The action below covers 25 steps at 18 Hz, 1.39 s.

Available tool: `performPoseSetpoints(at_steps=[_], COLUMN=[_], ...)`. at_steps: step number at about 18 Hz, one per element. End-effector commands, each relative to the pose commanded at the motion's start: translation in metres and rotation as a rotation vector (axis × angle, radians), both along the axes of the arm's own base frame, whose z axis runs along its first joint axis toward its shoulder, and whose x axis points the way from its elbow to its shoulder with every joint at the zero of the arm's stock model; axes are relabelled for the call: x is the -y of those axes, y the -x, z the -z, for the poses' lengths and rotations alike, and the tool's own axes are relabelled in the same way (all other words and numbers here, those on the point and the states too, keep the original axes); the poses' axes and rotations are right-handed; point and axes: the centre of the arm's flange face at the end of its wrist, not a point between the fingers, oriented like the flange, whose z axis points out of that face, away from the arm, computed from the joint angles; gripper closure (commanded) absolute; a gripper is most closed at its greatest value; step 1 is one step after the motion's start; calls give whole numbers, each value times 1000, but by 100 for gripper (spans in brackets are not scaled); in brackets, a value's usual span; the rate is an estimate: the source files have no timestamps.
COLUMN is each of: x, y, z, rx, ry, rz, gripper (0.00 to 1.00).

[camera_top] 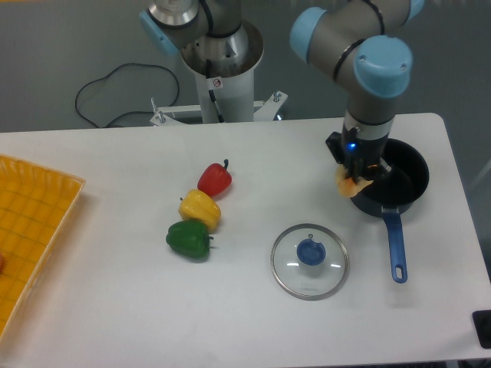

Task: Place the round bread in the pot
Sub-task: 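Lower the gripper holding the round bread into the dark blue pot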

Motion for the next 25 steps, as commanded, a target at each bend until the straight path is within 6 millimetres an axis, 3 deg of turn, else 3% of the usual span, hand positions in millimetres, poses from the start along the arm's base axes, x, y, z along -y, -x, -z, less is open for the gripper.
performPoseSetpoints(at_steps=[12, 17, 23, 24, 25], x=[44, 38, 37, 36, 37], y=[28, 38, 56, 57, 57], z=[-2, 4, 24, 29, 33], rx=[-6, -18, -56, -56, -55], ry=[-1, -2, -4, -3, -2], rz=[22, 57, 156, 177, 187], gripper=[90, 89, 85, 83, 63])
